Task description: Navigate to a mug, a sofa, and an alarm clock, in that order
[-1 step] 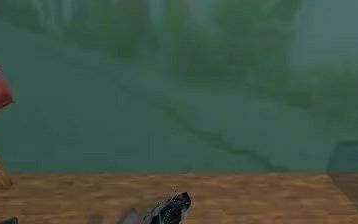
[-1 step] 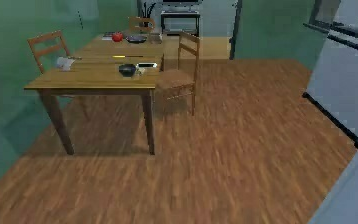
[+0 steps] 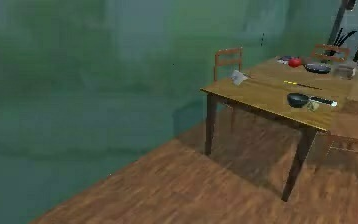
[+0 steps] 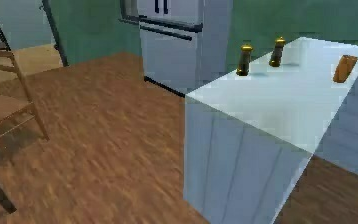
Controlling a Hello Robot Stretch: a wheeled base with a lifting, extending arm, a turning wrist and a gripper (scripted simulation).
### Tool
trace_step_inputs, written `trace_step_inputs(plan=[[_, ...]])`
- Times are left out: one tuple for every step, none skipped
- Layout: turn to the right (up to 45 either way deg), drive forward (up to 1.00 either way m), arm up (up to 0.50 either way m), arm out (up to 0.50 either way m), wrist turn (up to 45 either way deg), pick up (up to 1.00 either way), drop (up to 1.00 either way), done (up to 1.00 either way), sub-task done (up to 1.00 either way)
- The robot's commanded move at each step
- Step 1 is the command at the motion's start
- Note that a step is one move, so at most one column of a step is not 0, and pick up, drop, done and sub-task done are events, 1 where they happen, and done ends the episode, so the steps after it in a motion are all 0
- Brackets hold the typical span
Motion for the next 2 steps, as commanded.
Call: trace_step_inputs(plan=[[45.0,0.0,0.0,0.0,0.0,0.0,0.0,0.0,0.0],[6.0,0.0,0.0,0.0,0.0,0.0,0.0,0.0,0.0]])
